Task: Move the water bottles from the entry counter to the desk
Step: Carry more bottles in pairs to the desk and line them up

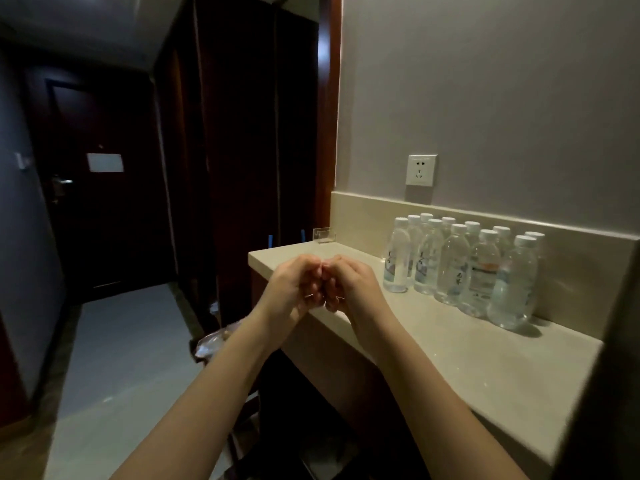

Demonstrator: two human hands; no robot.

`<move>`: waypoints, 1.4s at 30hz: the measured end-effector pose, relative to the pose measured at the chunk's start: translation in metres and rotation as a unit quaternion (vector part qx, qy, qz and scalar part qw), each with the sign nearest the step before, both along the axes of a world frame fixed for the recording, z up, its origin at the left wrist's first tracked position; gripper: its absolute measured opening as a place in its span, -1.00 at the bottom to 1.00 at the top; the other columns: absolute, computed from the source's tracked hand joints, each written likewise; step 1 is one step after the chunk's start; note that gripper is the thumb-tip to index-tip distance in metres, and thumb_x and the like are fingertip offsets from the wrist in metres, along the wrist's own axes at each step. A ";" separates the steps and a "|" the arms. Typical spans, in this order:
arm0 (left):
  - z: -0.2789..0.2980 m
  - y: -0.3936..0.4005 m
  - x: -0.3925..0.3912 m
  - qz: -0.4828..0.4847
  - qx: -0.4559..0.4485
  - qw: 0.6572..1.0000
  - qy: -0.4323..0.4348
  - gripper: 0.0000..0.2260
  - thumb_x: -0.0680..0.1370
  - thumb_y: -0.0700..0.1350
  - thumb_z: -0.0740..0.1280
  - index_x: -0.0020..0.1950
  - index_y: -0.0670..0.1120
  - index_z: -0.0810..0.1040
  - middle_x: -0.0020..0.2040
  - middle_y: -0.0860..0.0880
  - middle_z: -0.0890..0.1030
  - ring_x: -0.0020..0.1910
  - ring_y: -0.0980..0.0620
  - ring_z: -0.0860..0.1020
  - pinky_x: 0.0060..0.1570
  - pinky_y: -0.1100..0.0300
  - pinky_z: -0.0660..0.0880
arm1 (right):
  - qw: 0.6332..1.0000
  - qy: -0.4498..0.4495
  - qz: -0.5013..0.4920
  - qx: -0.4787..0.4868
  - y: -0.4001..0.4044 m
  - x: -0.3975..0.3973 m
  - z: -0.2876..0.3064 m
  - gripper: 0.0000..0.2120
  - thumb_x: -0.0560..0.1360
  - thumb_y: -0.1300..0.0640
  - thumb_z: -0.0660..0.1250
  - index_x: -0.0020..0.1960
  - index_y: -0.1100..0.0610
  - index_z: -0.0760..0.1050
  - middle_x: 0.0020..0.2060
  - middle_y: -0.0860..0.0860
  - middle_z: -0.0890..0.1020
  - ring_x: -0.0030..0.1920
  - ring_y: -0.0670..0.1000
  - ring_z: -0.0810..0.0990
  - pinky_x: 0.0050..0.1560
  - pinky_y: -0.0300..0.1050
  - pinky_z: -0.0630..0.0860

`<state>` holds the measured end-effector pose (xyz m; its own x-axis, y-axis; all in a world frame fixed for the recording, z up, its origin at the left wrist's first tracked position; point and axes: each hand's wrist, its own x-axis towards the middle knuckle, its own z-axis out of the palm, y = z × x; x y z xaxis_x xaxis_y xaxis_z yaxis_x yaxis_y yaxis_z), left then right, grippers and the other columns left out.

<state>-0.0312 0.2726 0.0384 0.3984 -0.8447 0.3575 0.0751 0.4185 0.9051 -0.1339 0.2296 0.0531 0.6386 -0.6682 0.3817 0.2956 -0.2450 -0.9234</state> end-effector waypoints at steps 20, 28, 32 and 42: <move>-0.022 -0.323 0.024 -0.293 0.081 0.952 -0.047 -0.79 0.54 -0.22 0.20 -0.29 -0.14 0.46 -0.46 -0.04 0.50 -0.50 0.10 0.47 -0.52 0.33 0.41 | 0.908 -0.028 -0.406 0.098 -0.280 0.033 -0.036 -0.76 0.50 0.29 0.21 -0.35 0.17 0.40 -0.52 0.04 0.37 -0.53 -0.07 0.33 -0.54 -0.27 0.23; -0.028 -0.347 0.060 -0.366 0.071 0.923 -0.096 -0.71 0.55 -0.20 0.22 -0.39 -0.07 0.49 -0.47 -0.03 0.45 -0.54 0.11 0.39 -0.49 0.30 0.29 | 0.873 -0.029 -0.474 0.109 -0.306 0.059 -0.047 -0.68 0.51 0.28 0.21 -0.42 0.14 0.34 -0.64 -0.04 0.35 -0.64 -0.08 0.30 -0.63 -0.32 0.20; -0.029 -0.351 0.079 -0.371 0.065 0.921 -0.095 -0.78 0.55 -0.16 0.23 -0.29 -0.12 0.50 -0.49 0.02 0.45 -0.54 0.14 0.38 -0.46 0.31 0.34 | 0.861 -0.025 -0.497 0.101 -0.307 0.065 -0.051 -0.70 0.50 0.25 0.23 -0.41 0.11 0.38 -0.67 -0.11 0.37 -0.64 -0.16 0.30 -0.61 -0.35 0.25; -0.037 -0.376 0.093 -0.166 0.043 0.966 -0.194 -0.62 0.25 -0.10 0.57 -0.21 -0.01 0.37 -0.29 0.04 0.45 -0.31 0.09 0.43 -0.25 0.20 0.44 | 0.840 0.001 -0.533 0.101 -0.303 0.063 -0.042 -0.78 0.48 0.28 0.23 -0.33 0.15 0.36 -0.44 0.01 0.44 -0.41 -0.04 0.40 -0.38 -0.19 0.38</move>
<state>0.0621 -0.1039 0.0015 -0.0492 -0.9360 0.3485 -0.1595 0.3518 0.9224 -0.0708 -0.0739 0.0113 -0.3638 -0.9115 0.1920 0.0050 -0.2081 -0.9781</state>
